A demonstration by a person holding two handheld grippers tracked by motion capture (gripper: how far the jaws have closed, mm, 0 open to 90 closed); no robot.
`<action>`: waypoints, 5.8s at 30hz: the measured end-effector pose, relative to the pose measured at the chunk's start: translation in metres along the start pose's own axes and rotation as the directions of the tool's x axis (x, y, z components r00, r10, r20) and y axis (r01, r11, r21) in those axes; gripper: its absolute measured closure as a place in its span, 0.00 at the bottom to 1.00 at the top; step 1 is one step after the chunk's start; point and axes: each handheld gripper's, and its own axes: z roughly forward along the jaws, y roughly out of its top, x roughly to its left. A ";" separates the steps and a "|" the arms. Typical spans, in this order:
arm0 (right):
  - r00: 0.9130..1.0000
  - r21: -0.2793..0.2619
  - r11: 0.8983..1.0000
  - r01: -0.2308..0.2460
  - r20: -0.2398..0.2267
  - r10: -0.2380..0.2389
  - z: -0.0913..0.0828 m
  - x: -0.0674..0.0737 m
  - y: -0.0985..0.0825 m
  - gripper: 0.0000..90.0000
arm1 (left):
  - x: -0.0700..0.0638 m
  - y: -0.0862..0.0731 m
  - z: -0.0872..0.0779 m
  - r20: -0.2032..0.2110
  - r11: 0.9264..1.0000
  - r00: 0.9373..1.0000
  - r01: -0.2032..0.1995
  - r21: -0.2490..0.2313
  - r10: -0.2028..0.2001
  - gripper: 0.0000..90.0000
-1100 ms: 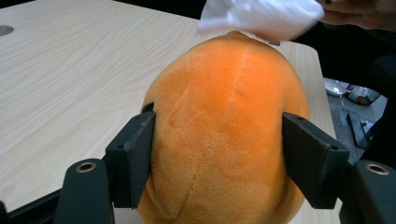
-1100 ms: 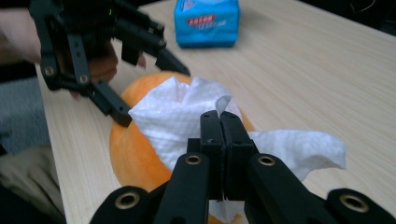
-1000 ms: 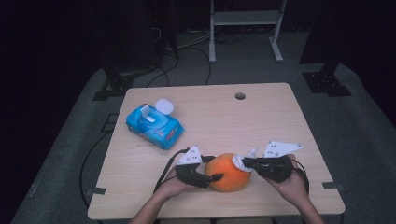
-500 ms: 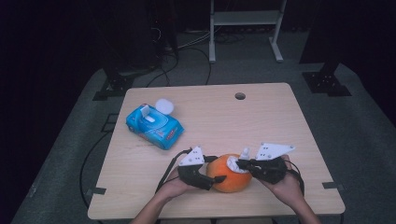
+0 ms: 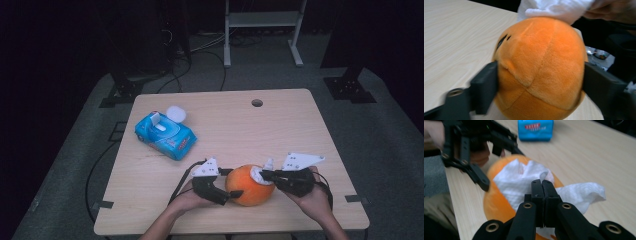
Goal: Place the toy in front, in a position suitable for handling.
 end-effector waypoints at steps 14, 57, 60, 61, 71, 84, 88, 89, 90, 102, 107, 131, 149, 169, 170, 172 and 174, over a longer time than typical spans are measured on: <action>1.000 -0.034 0.999 -0.030 0.004 0.030 -0.003 -0.003 -0.001 0.98 | -0.006 0.003 0.003 -0.024 0.999 1.000 -0.015 -0.029 0.014 0.40; 0.999 -0.129 0.991 -0.032 0.018 0.035 0.001 0.020 0.017 0.98 | -0.023 0.026 0.000 -0.087 0.996 0.995 -0.048 -0.077 0.041 0.42; 0.999 -0.091 0.996 0.003 0.035 0.000 0.008 0.024 0.014 0.98 | -0.022 0.028 -0.002 -0.085 0.995 0.995 -0.063 -0.074 0.057 0.31; 1.000 -0.089 0.996 -0.005 0.027 0.008 0.009 0.021 0.012 0.98 | -0.021 0.028 -0.004 -0.077 0.995 0.996 -0.051 -0.085 0.044 0.29; 0.999 -0.091 0.995 -0.043 0.013 0.044 0.007 0.011 0.004 0.98 | -0.015 0.024 -0.005 0.000 0.999 0.999 -0.036 -0.041 0.036 0.25; 0.996 -0.088 0.993 -0.077 -0.057 0.072 0.001 0.007 0.004 0.91 | -0.016 0.021 -0.002 -0.037 0.998 0.999 -0.010 -0.064 0.007 0.33; 0.992 -0.078 0.993 -0.089 -0.098 0.081 -0.001 0.004 0.005 0.83 | -0.017 0.022 -0.002 -0.042 0.998 0.999 -0.007 -0.059 0.004 0.33; 0.991 -0.074 0.993 -0.094 -0.107 0.086 -0.001 0.003 0.004 0.81 | -0.017 0.023 -0.001 -0.045 0.998 0.999 -0.010 -0.056 0.007 0.32; 0.990 -0.072 0.993 -0.094 -0.113 0.086 -0.001 0.004 0.004 0.81 | -0.018 0.023 -0.001 -0.046 0.998 0.999 -0.010 -0.054 0.008 0.32; 0.996 -0.023 1.000 -0.014 -0.083 0.012 0.005 0.014 0.003 0.95 | -0.010 0.021 0.000 -0.016 0.999 1.000 0.001 -0.034 -0.002 0.10; 0.998 -0.029 1.000 -0.002 -0.058 0.001 0.003 0.012 0.003 0.96 | -0.008 0.017 0.001 0.034 1.000 0.999 0.015 -0.028 -0.014 0.23; 0.997 -0.061 0.995 0.075 0.012 -0.075 -0.004 0.030 0.018 0.98 | -0.017 0.013 0.005 -0.020 0.997 0.998 -0.056 -0.056 0.055 0.48; 0.998 -0.044 0.998 -0.034 0.049 0.036 -0.006 -0.002 -0.006 0.98 | -0.006 0.007 0.003 -0.032 0.996 0.999 0.038 -0.080 -0.041 0.42; 0.998 -0.111 0.992 -0.055 -0.029 0.052 -0.014 0.004 0.003 0.98 | -0.008 0.009 0.004 -0.062 0.996 0.997 0.028 -0.087 -0.034 0.42; 0.999 -0.105 0.994 -0.035 -0.026 0.032 -0.012 0.008 0.005 0.98 | -0.006 0.010 0.004 -0.066 0.995 0.997 0.033 -0.090 -0.040 0.42; 1.000 -0.066 0.998 -0.012 0.006 0.013 -0.008 0.008 0.003 0.98 | -0.005 0.010 0.001 -0.063 0.994 0.996 0.055 -0.094 -0.061 0.43; 0.999 -0.053 0.998 -0.041 0.027 0.042 -0.008 0.001 -0.003 0.98 | -0.004 0.011 0.000 -0.068 0.994 0.996 0.058 -0.096 -0.065 0.43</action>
